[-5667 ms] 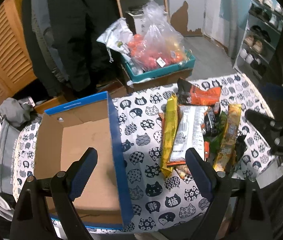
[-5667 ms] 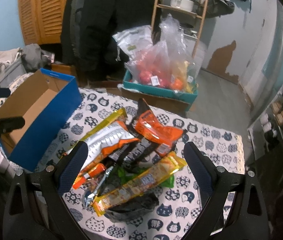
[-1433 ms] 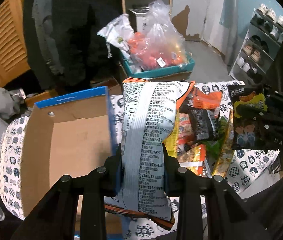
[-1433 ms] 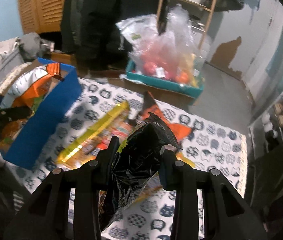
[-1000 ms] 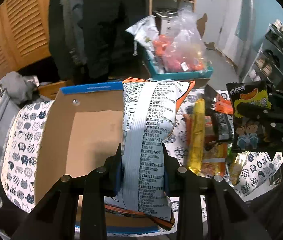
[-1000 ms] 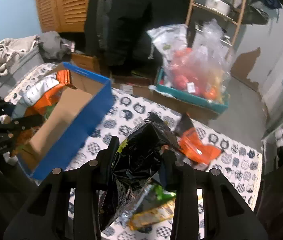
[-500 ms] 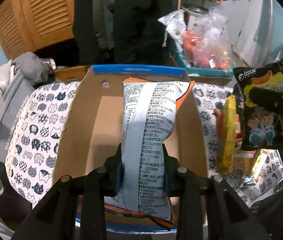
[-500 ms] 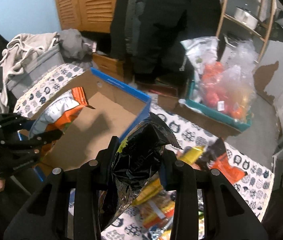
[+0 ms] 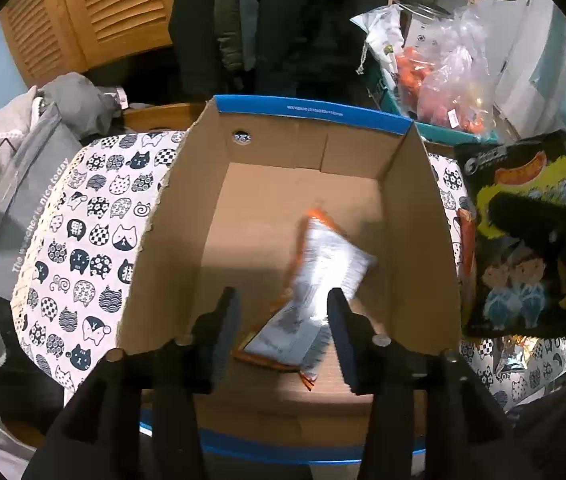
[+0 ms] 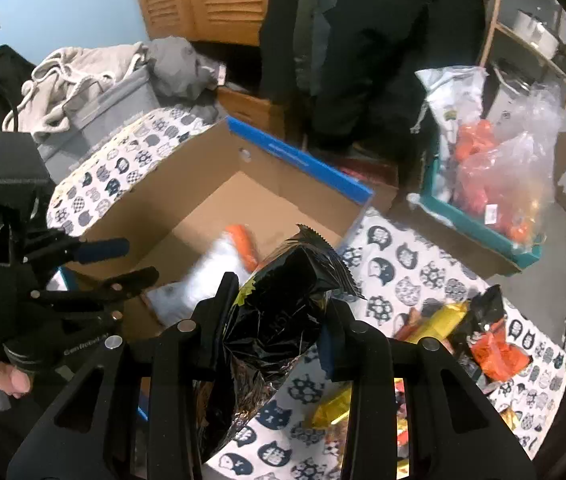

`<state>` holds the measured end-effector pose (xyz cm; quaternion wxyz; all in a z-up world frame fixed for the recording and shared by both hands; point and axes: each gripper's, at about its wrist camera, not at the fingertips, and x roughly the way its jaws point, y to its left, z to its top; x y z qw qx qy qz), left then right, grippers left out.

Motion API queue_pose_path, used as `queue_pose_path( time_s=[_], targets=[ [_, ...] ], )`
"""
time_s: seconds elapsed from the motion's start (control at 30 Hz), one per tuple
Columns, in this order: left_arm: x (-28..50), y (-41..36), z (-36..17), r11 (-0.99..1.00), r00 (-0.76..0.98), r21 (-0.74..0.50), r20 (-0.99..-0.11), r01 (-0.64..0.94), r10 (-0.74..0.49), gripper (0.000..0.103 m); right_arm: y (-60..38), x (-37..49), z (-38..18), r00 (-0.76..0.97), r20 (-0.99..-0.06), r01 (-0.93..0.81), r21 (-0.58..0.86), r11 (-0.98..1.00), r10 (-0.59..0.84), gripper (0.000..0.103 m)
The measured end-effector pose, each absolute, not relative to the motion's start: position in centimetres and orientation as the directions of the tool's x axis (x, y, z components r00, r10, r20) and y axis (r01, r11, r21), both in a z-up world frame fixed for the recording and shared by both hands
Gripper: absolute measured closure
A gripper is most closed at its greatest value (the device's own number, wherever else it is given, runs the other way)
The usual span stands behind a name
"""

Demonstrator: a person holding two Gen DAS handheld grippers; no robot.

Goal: Organize snacks
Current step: 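Drop the white chip bag into the box with the left tool while the right holds the black bag, then release the black bag into the box with the right tool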

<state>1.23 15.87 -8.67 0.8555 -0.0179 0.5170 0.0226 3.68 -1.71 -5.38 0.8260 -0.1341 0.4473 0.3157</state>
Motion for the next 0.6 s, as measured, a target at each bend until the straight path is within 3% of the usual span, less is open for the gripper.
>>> queue_pose_path(
  time_s=[0.17,0.5,0.53,0.6],
  targets=[
    [0.8,16.1,-7.8,0.998,0.479,0.0,-0.877,-0.06,0.029,0.049,-0.3,3.8,-6.2,0.349,-0.837,-0.661,0.099,0.743,0.422,0.069],
    [0.8,15.7,-7.3,0.999,0.49,0.011,-0.871,-0.047,0.032,0.049,0.9,4.3,-7.4,0.28,-0.855,-0.675,0.148,0.723,0.436,0.068],
    [0.8,15.6,-7.2,0.999,0.491,0.013,-0.87,-0.045,0.033,0.049,0.9,4.3,-7.3,0.28,-0.853,-0.675,0.151,0.723,0.44,0.067],
    [0.8,15.3,-7.1,0.999,0.495,0.011,-0.869,-0.041,0.029,0.049,0.7,4.3,-7.1,0.286,-0.849,-0.672,0.152,0.725,0.443,0.052]
  ],
)
